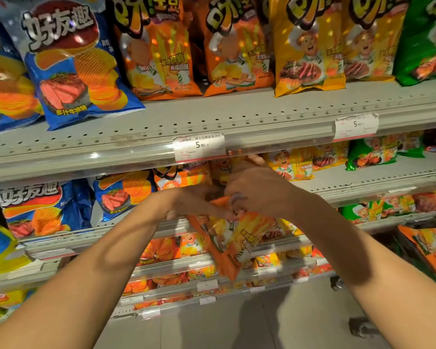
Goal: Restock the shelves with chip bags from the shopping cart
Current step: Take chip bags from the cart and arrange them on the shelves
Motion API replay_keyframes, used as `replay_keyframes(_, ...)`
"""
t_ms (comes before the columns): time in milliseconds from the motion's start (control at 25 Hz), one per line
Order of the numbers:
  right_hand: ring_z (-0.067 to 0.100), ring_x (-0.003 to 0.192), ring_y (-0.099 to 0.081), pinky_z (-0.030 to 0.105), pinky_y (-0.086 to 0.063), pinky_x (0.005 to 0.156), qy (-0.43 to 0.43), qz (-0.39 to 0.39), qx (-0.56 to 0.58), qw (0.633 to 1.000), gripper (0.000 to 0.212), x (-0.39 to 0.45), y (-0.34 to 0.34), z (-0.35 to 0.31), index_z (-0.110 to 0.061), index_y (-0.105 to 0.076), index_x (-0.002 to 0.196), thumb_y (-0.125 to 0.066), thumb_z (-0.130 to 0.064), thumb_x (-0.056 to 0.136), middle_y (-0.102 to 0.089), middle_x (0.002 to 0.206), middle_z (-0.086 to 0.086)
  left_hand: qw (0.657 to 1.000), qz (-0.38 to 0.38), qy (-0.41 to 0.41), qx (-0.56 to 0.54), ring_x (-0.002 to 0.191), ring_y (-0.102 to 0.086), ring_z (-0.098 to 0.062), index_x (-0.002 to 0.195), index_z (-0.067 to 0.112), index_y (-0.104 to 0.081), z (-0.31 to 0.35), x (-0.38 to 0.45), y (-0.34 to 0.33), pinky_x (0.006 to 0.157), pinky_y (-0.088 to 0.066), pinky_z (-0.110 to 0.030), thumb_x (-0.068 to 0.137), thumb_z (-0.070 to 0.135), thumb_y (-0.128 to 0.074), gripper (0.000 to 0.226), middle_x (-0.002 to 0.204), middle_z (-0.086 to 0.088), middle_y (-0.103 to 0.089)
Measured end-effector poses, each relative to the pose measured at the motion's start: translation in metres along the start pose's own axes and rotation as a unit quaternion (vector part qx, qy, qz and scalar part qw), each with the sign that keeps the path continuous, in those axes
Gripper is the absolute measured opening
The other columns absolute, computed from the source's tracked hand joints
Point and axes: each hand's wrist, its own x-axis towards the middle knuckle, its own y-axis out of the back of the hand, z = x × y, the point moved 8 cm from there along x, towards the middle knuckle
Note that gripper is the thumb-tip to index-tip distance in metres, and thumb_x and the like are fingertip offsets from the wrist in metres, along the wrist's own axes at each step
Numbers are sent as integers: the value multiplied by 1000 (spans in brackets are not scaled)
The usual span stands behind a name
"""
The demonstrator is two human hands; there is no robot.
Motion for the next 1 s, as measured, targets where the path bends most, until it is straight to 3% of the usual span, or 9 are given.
replay_keyframes(160,26,136,-44,51,-25,117,-26,186,108,976,36,-26,3,17,-25,-68,126,-66,-37,92,-61,136,-2,987,64,-52,-137,105,-73,-19,112,30,-76,-23,4,1,96,-58,-44,69,58,-85,51,113,1,-77)
replay_keyframes(240,28,121,-54,40,-37,107,-108,367,210,900,37,-58,9,50,-10,-70,121,-68,-31,91,-65,124,8,953,117,-81,-266,97,-76,-30,111,27,-75,-32,1,7,79,-63,-41,68,49,-89,50,110,-10,-77)
replay_keyframes(320,27,114,-57,26,-38,97,-223,415,312,825,31,-81,-10,87,-3,-69,120,-60,-24,99,-67,118,8,912,195,-115,-343,91,-77,-25,112,27,-73,-32,1,16,67,-62,-32,70,39,-90,46,108,-9,-78)
replay_keyframes(400,26,115,-59,12,-38,92,-280,348,412,795,29,-79,-41,109,-2,-64,127,-54,-16,104,-65,119,6,887,271,-129,-351,84,-77,-13,112,26,-71,-26,6,19,62,-58,-21,71,39,-89,46,104,-5,-78)
replay_keyframes(480,18,112,-58,3,-37,84,-280,257,445,811,33,-70,-62,114,-8,-61,133,-49,-24,106,-64,119,0,869,332,-128,-342,90,-76,-10,119,25,-69,-16,20,16,66,-57,-17,79,38,-84,44,104,4,-78)
replay_keyframes(640,28,121,-60,37,-46,97,-265,95,399,873,42,-49,-94,116,-21,-58,137,-41,-45,106,-65,131,6,860,416,-101,-277,109,-68,-17,138,21,-55,-3,46,12,88,-59,-33,90,31,-76,53,126,-1,-68)
replay_keyframes(720,30,122,-60,40,-47,99,-259,22,338,904,40,-44,-110,116,-23,-58,134,-44,-46,104,-66,131,6,898,372,-69,-224,108,-68,-27,137,12,-53,-5,63,4,89,-59,-43,92,19,-74,50,124,-10,-67)
replay_keyframes(880,29,125,-56,45,-44,105,-252,3,341,906,55,-40,-120,123,-25,-47,143,-53,-55,98,-58,138,5,939,255,-22,-229,85,-68,-15,120,8,-65,-13,80,3,68,-55,-17,87,5,-77,35,92,2,-72)
replay_keyframes(1000,27,108,-63,46,-50,96,-233,20,360,903,48,-31,-119,128,-21,-60,123,-53,-59,95,-66,116,3,931,212,-44,-295,107,-70,-25,119,13,-69,0,80,8,89,-57,-30,91,23,-76,30,110,-9,-76)
